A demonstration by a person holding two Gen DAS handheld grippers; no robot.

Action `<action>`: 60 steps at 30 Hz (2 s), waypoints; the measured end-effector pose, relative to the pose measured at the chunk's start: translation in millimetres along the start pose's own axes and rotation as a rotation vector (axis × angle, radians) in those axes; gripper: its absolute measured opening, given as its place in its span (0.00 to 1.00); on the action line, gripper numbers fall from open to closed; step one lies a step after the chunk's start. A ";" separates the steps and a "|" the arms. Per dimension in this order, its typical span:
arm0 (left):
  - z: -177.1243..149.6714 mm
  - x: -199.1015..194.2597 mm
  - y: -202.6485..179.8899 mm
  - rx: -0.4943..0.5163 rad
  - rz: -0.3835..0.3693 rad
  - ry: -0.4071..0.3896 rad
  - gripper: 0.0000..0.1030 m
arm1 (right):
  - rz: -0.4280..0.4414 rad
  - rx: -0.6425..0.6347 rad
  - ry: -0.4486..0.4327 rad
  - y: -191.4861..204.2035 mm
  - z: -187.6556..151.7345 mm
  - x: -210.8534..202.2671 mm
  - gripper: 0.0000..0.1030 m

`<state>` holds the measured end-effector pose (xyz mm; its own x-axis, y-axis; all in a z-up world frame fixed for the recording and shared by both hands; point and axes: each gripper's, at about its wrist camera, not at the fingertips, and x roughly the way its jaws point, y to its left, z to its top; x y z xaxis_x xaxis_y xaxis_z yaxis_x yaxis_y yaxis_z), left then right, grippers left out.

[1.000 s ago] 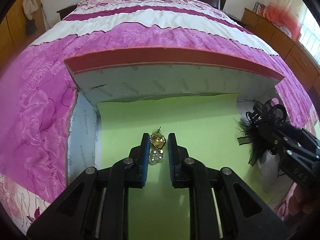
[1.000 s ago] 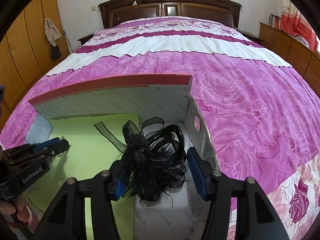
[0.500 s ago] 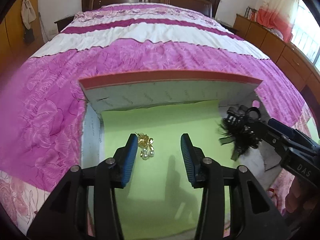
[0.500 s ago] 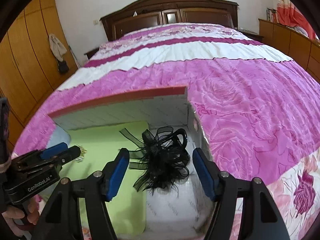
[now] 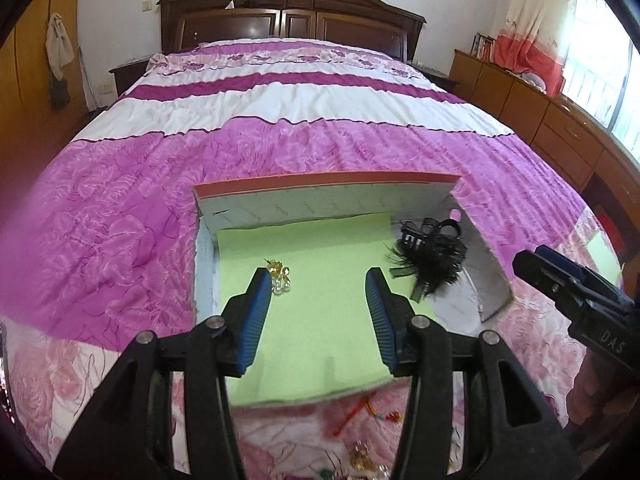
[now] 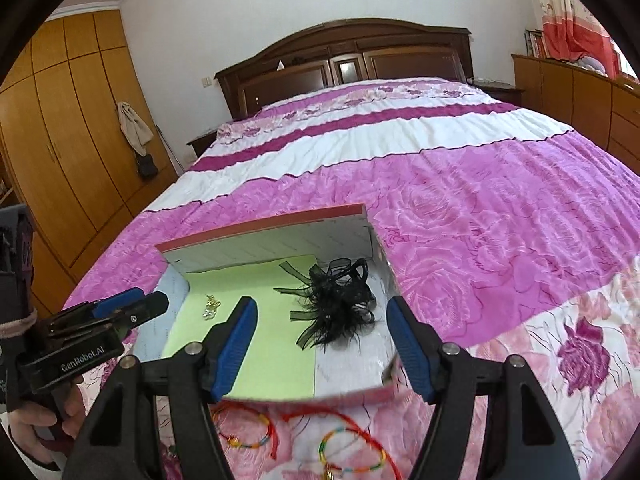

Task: Organize jewelry
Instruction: 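Move both tools back from the box toward the bracelets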

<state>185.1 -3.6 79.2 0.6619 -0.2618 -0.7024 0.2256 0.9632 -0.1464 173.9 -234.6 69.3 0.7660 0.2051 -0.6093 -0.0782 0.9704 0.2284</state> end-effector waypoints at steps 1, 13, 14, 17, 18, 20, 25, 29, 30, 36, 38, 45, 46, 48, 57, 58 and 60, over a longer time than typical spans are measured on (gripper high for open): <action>-1.2 -4.5 -0.2 0.000 -0.001 -0.004 0.40 | -0.001 0.003 -0.007 -0.3 -1.4 -5.4 0.68; -27.9 -27.6 1.1 -0.007 -0.005 0.012 0.41 | 0.000 0.011 -0.023 -8.8 -29.8 -42.7 0.68; -31.3 -27.0 0.5 -0.006 -0.007 0.018 0.41 | -0.005 0.009 -0.018 -9.5 -33.1 -43.3 0.68; -40.0 -26.5 -2.1 -0.005 -0.011 0.035 0.41 | -0.019 0.010 -0.003 -13.9 -42.7 -43.8 0.68; -42.5 -25.8 -2.6 -0.006 -0.013 0.042 0.41 | -0.022 0.013 0.002 -15.5 -45.3 -43.3 0.68; -47.5 -24.2 -3.9 -0.008 -0.018 0.057 0.41 | -0.029 0.021 0.018 -19.2 -51.5 -42.0 0.68; -58.0 -18.9 -10.4 -0.002 -0.025 0.091 0.41 | -0.048 0.025 0.057 -25.1 -64.9 -35.0 0.68; -67.6 -12.1 -17.5 0.016 -0.031 0.124 0.41 | -0.079 0.007 0.085 -26.8 -75.7 -27.0 0.68; -70.0 -9.5 -20.2 0.023 -0.033 0.133 0.41 | -0.086 0.002 0.089 -27.2 -77.4 -25.5 0.68; -80.5 6.4 -32.8 0.050 -0.037 0.177 0.41 | -0.107 -0.018 0.119 -29.9 -85.3 -13.5 0.68; -83.3 11.7 -35.9 0.055 -0.038 0.189 0.41 | -0.105 -0.019 0.133 -31.3 -87.9 -8.9 0.68; -92.2 32.2 -45.8 0.080 -0.023 0.212 0.41 | -0.110 -0.022 0.172 -34.9 -97.8 4.4 0.67; -92.7 35.0 -46.5 0.082 -0.019 0.208 0.41 | -0.110 -0.021 0.174 -35.5 -98.4 5.7 0.67; -93.9 39.3 -46.4 0.083 -0.015 0.198 0.41 | -0.111 -0.022 0.176 -36.0 -99.5 8.3 0.67; -98.5 52.7 -48.2 0.086 0.004 0.197 0.41 | -0.121 -0.033 0.195 -36.9 -105.7 19.4 0.67; -99.2 54.0 -48.1 0.083 0.006 0.199 0.41 | -0.123 -0.035 0.195 -36.9 -106.3 20.3 0.67; -100.6 56.1 -46.9 0.069 0.007 0.202 0.41 | -0.125 -0.036 0.196 -36.8 -107.5 21.5 0.67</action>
<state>139.8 -57.3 -23.4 0.5085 -0.2306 -0.8296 0.2747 0.9566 -0.0975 124.7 -252.1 -33.9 0.6329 0.1008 -0.7676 -0.0162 0.9930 0.1170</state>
